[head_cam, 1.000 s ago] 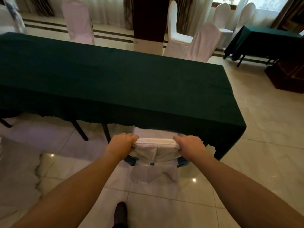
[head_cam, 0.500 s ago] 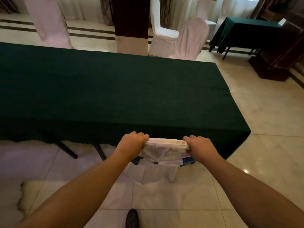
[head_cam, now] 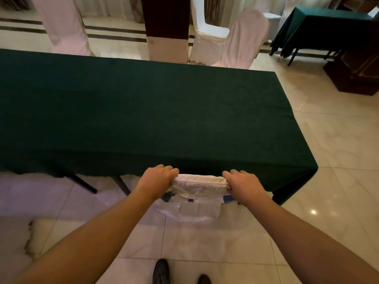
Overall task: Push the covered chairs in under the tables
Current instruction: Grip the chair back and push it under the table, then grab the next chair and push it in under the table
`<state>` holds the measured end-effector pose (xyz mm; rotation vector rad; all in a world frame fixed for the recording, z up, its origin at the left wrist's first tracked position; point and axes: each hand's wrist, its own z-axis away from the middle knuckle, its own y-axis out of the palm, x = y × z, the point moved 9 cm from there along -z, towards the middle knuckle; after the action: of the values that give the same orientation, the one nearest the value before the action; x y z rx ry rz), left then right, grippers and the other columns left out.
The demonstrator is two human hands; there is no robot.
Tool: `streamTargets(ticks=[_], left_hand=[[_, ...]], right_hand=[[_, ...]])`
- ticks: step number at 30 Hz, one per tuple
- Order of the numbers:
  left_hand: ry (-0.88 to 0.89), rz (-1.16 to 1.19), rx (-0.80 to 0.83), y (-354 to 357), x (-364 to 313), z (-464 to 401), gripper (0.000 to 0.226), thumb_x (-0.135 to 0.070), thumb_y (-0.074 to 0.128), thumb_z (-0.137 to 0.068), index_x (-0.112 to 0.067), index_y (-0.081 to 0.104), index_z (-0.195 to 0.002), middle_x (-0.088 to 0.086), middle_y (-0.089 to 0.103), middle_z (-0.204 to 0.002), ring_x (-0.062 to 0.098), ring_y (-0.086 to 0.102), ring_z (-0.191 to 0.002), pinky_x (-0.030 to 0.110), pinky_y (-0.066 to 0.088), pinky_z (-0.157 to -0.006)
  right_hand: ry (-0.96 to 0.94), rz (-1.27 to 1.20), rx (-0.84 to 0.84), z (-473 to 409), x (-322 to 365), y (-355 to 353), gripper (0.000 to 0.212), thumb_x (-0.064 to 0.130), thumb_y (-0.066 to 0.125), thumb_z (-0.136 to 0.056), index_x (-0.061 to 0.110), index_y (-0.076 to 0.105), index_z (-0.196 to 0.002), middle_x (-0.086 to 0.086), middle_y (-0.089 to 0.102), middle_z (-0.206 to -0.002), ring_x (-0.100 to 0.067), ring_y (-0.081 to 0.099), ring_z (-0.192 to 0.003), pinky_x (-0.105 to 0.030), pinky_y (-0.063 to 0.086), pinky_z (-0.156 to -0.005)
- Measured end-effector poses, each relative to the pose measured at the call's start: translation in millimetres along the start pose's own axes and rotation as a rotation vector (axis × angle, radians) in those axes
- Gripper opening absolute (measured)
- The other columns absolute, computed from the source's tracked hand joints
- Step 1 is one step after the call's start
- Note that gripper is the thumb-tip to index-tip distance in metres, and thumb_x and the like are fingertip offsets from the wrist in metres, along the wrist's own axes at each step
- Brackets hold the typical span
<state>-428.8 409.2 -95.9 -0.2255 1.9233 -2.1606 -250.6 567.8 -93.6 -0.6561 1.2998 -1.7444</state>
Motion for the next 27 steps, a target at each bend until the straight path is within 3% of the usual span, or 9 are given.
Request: streamTargets(ticks=[3, 7, 9, 12, 15, 20, 27], left_hand=[[-0.050, 0.024, 0.017, -3.1, -1.6, 2.2, 0.052, -0.047, 0.082, -0.072, -0.032, 0.047, -0.107, -0.008, 0.057, -0.099, 0.010, 0.045, -0.080, 0.024, 0.038, -0.066], [-0.184, 0.123, -0.001, -10.1, -2.6, 13.2, 0.050, -0.045, 0.078, -0.077, -0.033, 0.046, -0.114, -0.006, 0.060, -0.113, 0.012, 0.053, -0.094, 0.027, 0.044, -0.076], [-0.275, 0.165, -0.058, -13.8, -1.6, 25.7, 0.075, -0.055, 0.079, -0.072, -0.034, 0.041, -0.134, -0.004, 0.055, -0.133, 0.018, 0.051, -0.118, 0.038, 0.044, -0.096], [-0.425, 0.193, -0.105, -20.4, 3.2, 57.1, 0.109, -0.073, 0.073, -0.065, -0.034, 0.020, -0.151, -0.003, 0.028, -0.158, 0.023, 0.021, -0.145, 0.049, 0.021, -0.116], [-0.589, 0.214, -0.104, -23.0, 17.4, 101.4, 0.116, -0.084, 0.063, -0.062, -0.032, 0.014, -0.153, -0.001, 0.018, -0.161, 0.024, 0.010, -0.147, 0.052, 0.018, -0.117], [-0.840, 0.203, -0.158, -32.8, 46.1, 204.9, 0.114, -0.083, 0.065, -0.060, -0.032, 0.020, -0.151, 0.001, 0.026, -0.159, 0.027, 0.022, -0.144, 0.049, 0.030, -0.113], [-1.156, 0.236, -0.305, -42.7, 74.3, 412.4, 0.113, -0.087, 0.061, -0.059, -0.033, 0.022, -0.150, 0.000, 0.032, -0.155, 0.026, 0.028, -0.140, 0.049, 0.034, -0.110]], right_hand=[[0.005, -0.051, 0.011, -0.5, 0.1, 0.9, 0.064, 0.034, 0.088, -0.070, 0.033, 0.045, -0.117, 0.004, 0.057, -0.107, -0.017, 0.052, -0.089, -0.033, 0.045, -0.070], [-0.040, -0.172, 0.004, 2.7, 4.8, -5.7, 0.070, 0.036, 0.087, -0.069, 0.035, 0.044, -0.123, 0.008, 0.055, -0.113, -0.013, 0.047, -0.094, -0.030, 0.045, -0.074], [-0.078, -0.242, -0.018, 3.7, 14.4, -16.4, 0.080, 0.047, 0.084, -0.072, 0.036, 0.038, -0.137, 0.007, 0.053, -0.129, -0.015, 0.049, -0.111, -0.035, 0.050, -0.086], [-0.190, -0.261, -0.040, 4.8, 42.5, -34.6, 0.104, 0.061, 0.079, -0.071, 0.033, 0.021, -0.153, 0.002, 0.033, -0.157, -0.023, 0.032, -0.142, -0.048, 0.040, -0.110], [-0.347, -0.189, -0.100, 8.6, 83.8, -53.3, 0.107, 0.067, 0.074, -0.073, 0.033, 0.015, -0.156, 0.000, 0.028, -0.162, -0.025, 0.027, -0.145, -0.048, 0.036, -0.113], [-0.564, -0.153, -0.140, 14.0, 171.1, -78.1, 0.105, 0.067, 0.075, -0.072, 0.037, 0.016, -0.153, 0.000, 0.034, -0.158, -0.026, 0.036, -0.141, -0.047, 0.042, -0.106], [-0.888, -0.101, -0.167, 69.0, 336.5, -106.6, 0.100, 0.067, 0.070, -0.076, 0.038, 0.014, -0.154, -0.001, 0.029, -0.160, -0.026, 0.033, -0.142, -0.047, 0.040, -0.107]])
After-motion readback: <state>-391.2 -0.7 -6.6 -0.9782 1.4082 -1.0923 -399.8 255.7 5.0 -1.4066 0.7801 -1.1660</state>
